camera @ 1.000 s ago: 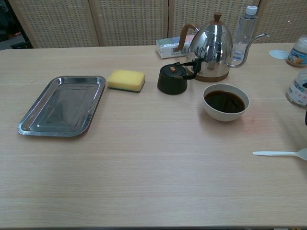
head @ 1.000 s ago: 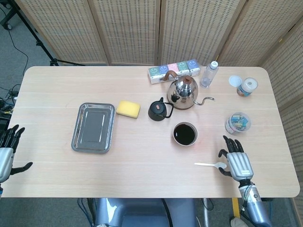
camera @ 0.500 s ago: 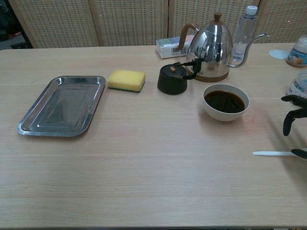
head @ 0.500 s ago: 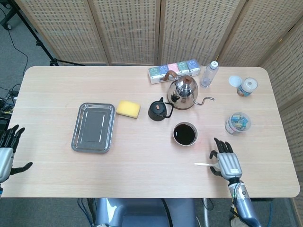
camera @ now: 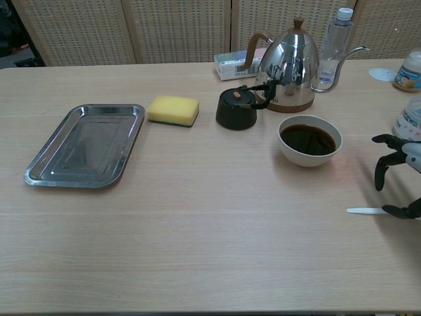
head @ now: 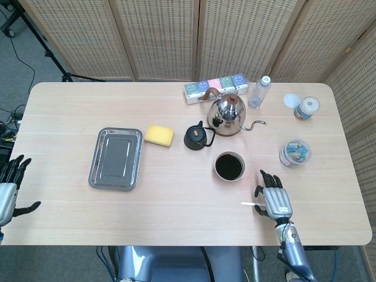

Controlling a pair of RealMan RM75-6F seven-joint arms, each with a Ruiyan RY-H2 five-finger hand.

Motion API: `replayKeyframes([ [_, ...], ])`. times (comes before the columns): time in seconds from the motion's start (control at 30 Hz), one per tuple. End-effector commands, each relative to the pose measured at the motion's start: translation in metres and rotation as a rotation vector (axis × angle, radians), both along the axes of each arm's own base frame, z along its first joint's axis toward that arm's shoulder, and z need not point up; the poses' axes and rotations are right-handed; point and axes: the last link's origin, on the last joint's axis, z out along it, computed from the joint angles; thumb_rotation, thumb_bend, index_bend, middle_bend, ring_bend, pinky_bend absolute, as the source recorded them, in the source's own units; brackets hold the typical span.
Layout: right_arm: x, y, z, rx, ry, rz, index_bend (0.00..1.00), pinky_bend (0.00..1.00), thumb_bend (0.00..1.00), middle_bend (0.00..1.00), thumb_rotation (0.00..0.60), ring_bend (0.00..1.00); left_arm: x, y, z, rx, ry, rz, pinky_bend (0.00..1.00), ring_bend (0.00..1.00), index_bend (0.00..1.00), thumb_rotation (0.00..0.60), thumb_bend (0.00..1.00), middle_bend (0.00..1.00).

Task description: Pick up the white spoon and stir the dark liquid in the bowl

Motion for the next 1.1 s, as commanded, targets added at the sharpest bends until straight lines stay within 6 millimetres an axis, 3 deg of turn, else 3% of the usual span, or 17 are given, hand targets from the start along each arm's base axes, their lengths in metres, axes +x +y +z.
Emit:
replayKeyframes([
  [0.03,0.0,0.0,-0.003,0.009,0.002,-0.004,0.5,0.04,0.33,0.0,0.6,0.0,0.0,0.0,0.0,0.001,-0.001,0.002,0.0,0.0,0.0,0.6,0.0,0.0],
  [0.43,0.003,0.001,-0.007,0.017,0.006,-0.011,0.51,0.04,0.34,0.0,0.6,0.0,-0.001,0.001,0.001,-0.002,-0.003,0.006,0.0,0.0,0.0,0.6,0.0,0.0],
  [0.67,0.005,-0.001,-0.01,0.022,0.008,-0.017,0.51,0.04,0.41,0.0,0.6,0.0,0.0,0.0,0.001,0.001,-0.002,0.005,0.0,0.0,0.0,0.6,0.0,0.0],
  [1.1,0.009,0.002,-0.016,0.036,0.004,-0.006,0.51,0.04,0.4,0.0,0.6,0.0,-0.001,0.001,0.001,0.001,-0.001,0.009,0.0,0.0,0.0,0.6,0.0,0.0],
])
